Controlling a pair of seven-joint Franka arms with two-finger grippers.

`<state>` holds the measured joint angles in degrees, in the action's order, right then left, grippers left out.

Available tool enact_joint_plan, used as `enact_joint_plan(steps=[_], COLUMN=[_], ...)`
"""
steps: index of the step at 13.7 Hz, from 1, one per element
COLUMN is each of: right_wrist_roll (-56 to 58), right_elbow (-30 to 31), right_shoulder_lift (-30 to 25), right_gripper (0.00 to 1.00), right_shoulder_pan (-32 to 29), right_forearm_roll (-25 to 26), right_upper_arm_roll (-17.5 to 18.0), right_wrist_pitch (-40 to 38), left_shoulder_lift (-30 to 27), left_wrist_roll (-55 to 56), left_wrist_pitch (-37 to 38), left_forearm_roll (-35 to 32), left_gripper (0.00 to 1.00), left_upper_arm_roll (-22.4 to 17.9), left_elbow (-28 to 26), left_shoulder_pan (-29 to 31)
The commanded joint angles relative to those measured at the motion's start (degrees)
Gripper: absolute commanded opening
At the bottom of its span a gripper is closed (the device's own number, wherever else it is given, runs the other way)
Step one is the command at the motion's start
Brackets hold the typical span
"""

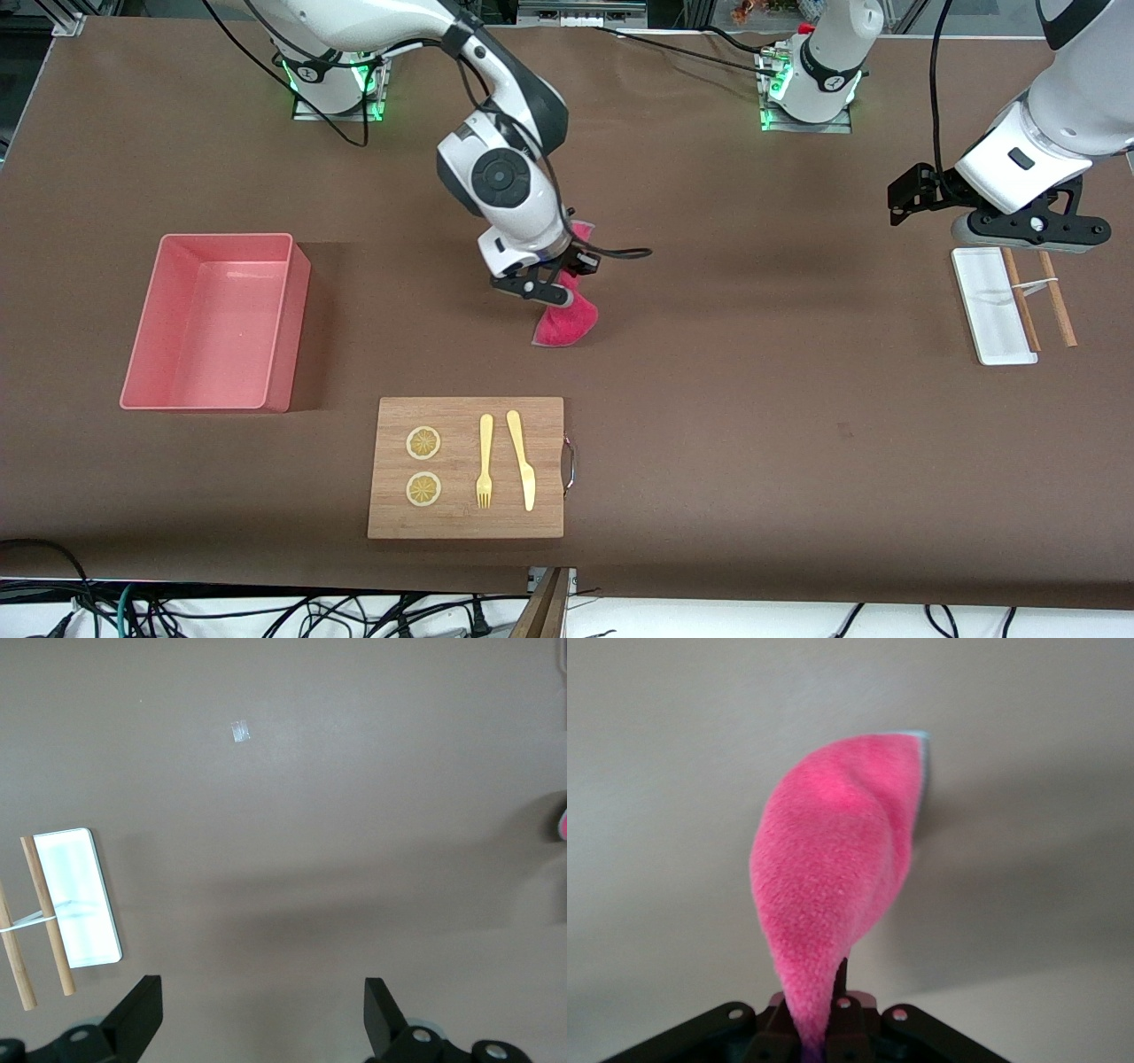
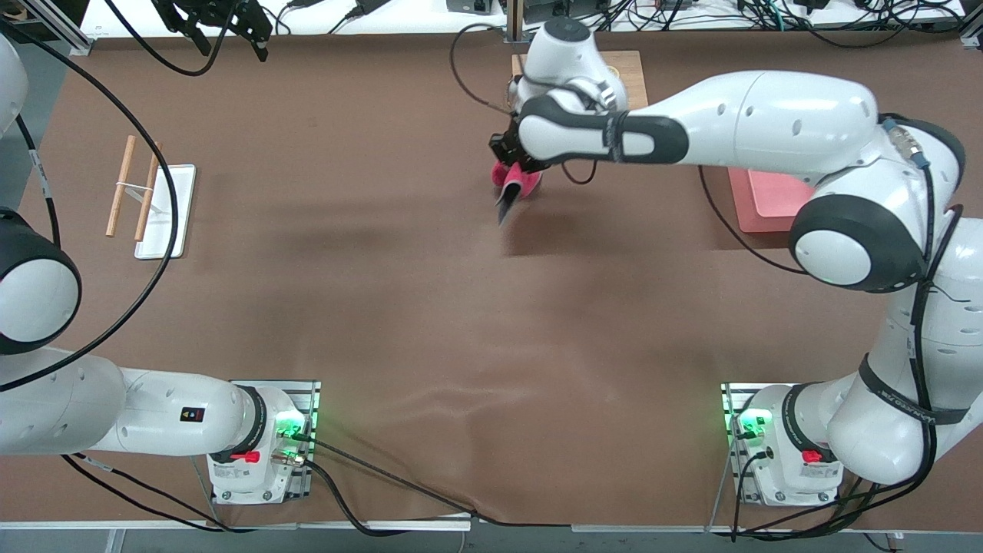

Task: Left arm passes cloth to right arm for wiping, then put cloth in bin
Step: 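Wipe the table with the cloth in the right gripper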

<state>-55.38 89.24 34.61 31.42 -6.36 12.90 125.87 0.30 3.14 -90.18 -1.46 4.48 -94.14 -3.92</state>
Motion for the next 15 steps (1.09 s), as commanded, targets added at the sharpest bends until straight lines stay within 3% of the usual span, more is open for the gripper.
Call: enact_joint_plan(steps=[1, 4, 6, 11, 15], right_wrist_roll=[7.63, 21.93, 33.44, 59.21, 66.19], right_elbow=[4.34, 14.96, 20.43, 23.53, 24.32], right_shoulder_lift=[-0.69, -4.10, -6.83, -7.63, -13.59], right_gripper=[0.00, 0.00, 0.00, 0.00, 0.00], right_shoulder_pan=[-4.78, -10.66, -13.57, -20.86, -21.67], right_forearm_roll=[-1.11, -0.93, -0.93, -0.76, -0.05], right_upper_arm_roll=[0.73, -0.32, -3.73, -11.57, -15.44], right_wrist_pitch=[-1.50, 2.52, 3.51, 3.60, -1.91], left_shoulder_lift=[-0.30, -0.30, -0.30, -0.39, -0.39], left_wrist_roll=[-0.59, -0.59, -0.68, -0.68, -0.24], left_wrist_pitch=[0.79, 0.79, 0.79, 1.49, 1.58], left_forearm_roll=[0.32, 0.32, 0.32, 0.32, 0.40], left_gripper=[1.00, 1.00, 1.00, 1.00, 1.00], left_upper_arm_roll=[-0.62, -0.62, -0.62, -0.62, -0.44], left_elbow=[0.44, 0.44, 0.44, 0.44, 0.71], left_shoulder_pan=[-0.57, -0.57, -0.57, -0.39, -0.74])
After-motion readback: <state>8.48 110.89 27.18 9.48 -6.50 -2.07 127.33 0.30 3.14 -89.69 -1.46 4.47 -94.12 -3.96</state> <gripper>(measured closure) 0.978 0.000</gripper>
